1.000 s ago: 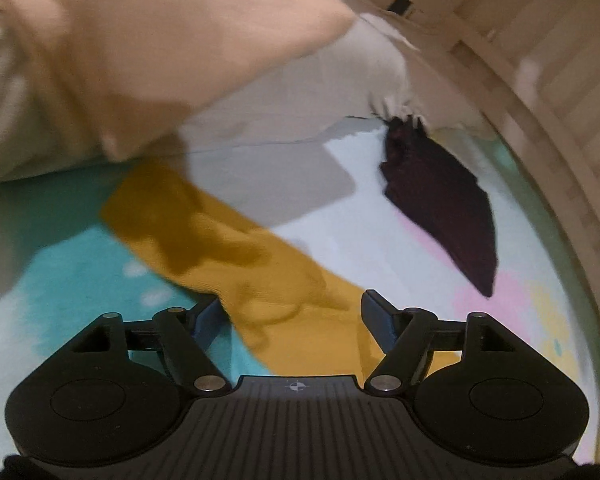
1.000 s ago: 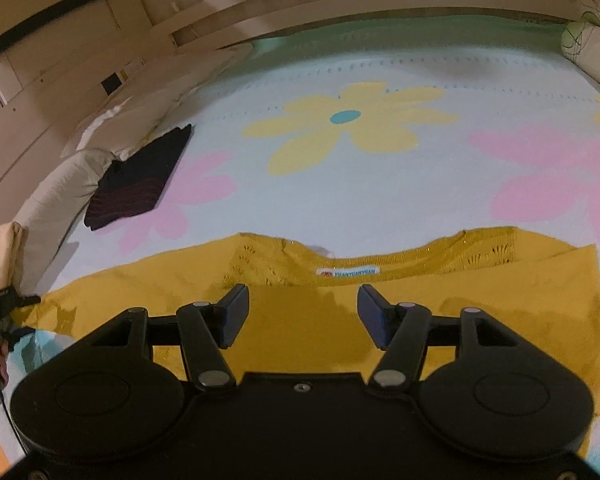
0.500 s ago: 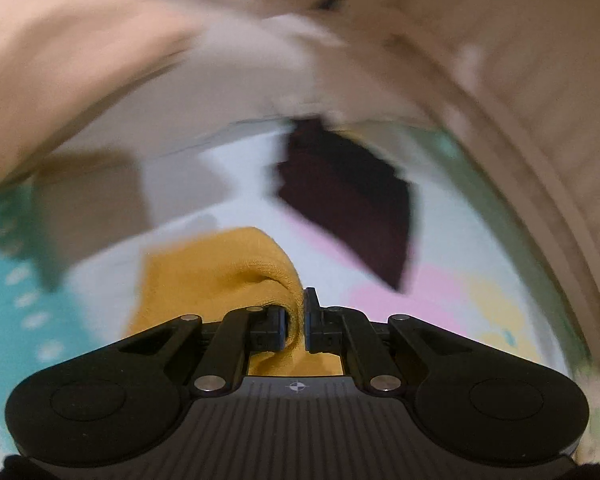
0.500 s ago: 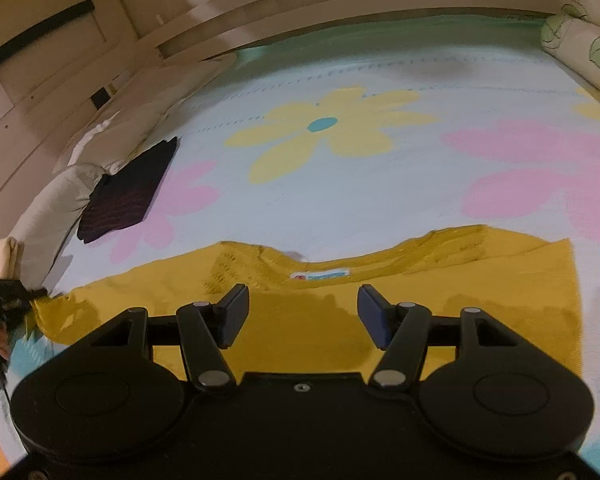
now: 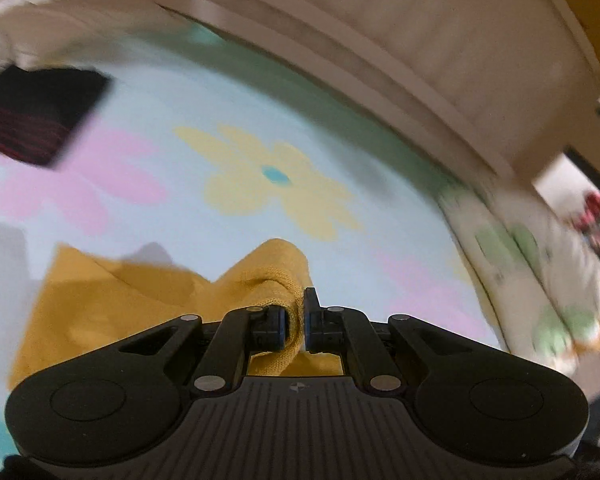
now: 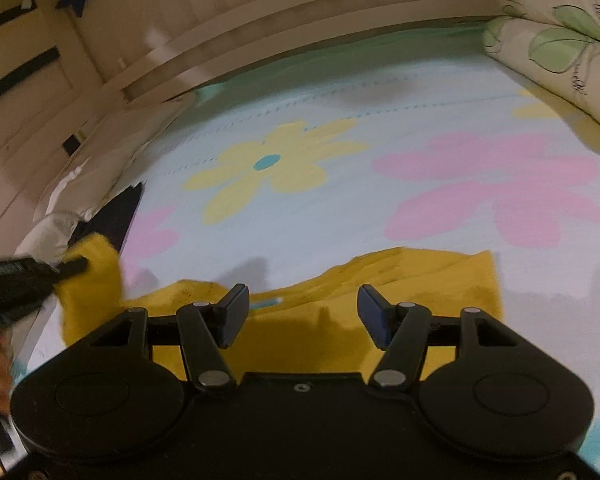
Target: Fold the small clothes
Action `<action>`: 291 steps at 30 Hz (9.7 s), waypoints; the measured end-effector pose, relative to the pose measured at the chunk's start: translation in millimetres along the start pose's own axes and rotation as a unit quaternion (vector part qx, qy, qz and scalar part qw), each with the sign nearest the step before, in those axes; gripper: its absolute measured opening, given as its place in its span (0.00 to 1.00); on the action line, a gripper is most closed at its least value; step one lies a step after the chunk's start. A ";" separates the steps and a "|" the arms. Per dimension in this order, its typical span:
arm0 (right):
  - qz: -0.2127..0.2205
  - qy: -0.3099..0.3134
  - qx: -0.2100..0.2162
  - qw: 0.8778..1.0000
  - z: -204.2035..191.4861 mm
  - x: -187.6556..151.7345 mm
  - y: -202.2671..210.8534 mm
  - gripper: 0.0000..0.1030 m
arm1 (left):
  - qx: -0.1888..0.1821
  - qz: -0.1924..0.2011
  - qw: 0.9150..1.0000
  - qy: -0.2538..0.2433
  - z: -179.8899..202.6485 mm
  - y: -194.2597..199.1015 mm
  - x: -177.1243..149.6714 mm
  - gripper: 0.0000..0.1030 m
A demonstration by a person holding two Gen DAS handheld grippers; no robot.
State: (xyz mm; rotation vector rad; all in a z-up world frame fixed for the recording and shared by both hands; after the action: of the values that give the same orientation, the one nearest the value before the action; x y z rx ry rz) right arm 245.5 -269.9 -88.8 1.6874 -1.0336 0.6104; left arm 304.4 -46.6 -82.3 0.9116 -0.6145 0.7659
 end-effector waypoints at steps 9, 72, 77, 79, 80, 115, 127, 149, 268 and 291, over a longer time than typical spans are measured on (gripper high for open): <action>0.001 -0.023 0.001 1.000 16.2 8.1 1.8 0.63 | -0.029 -0.044 0.998 -0.036 25.8 -22.2 -23.9 0.37; -0.073 -0.113 -0.049 0.990 76.5 -37.0 -37.0 0.51 | 0.078 -0.136 0.987 -0.030 -122.2 -31.7 -32.4 0.67; -0.069 -0.096 -0.049 0.992 71.2 -36.6 -44.0 0.54 | 0.075 -0.129 0.989 0.002 -122.5 -33.0 -31.0 0.72; -0.067 -0.098 -0.039 0.992 70.1 -36.4 -46.2 0.55 | 0.077 -0.126 0.989 0.007 -123.1 -33.2 -31.1 0.73; -0.066 -0.103 -0.030 0.992 70.0 -36.2 -45.4 0.55 | 0.077 -0.125 0.989 0.009 -123.3 -33.1 -31.2 0.73; -0.009 -0.076 -0.079 0.994 117.0 -0.2 -32.4 0.62 | 0.078 -0.122 0.983 -0.114 -107.9 -41.0 -40.8 0.73; -0.070 -0.073 -0.050 0.994 120.7 -35.5 -44.9 0.48 | 0.078 -0.118 0.982 -0.124 -107.5 -42.5 -41.4 0.73; -0.080 -0.058 -0.001 0.995 115.0 -41.1 -39.6 0.42 | 0.072 -0.104 0.988 -0.090 -110.4 -41.8 -31.7 0.73; -0.243 -0.065 0.000 0.968 64.0 -221.8 204.5 0.13 | 0.031 -0.112 0.982 -0.150 -95.3 239.0 -175.5 0.04; -0.003 -0.188 0.044 0.981 75.4 -80.6 188.7 0.13 | 0.027 0.009 0.997 -0.077 -65.9 195.4 -47.4 0.04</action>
State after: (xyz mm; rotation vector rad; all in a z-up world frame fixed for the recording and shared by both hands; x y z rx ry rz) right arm 36.4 -333.5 -85.3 1.9286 -1.2813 0.3404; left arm 130.6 71.8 -59.5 1.0232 -0.7409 0.7359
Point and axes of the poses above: each gripper's, at about its wrist camera, not at the fingertips, and y roughly against the way its jaws point, z to its right, x to its top, the point moved 8 cm from there along -y, roughly the way its jaws point, and after that the axes turned 12 degrees about z, right-handed, at the moved point
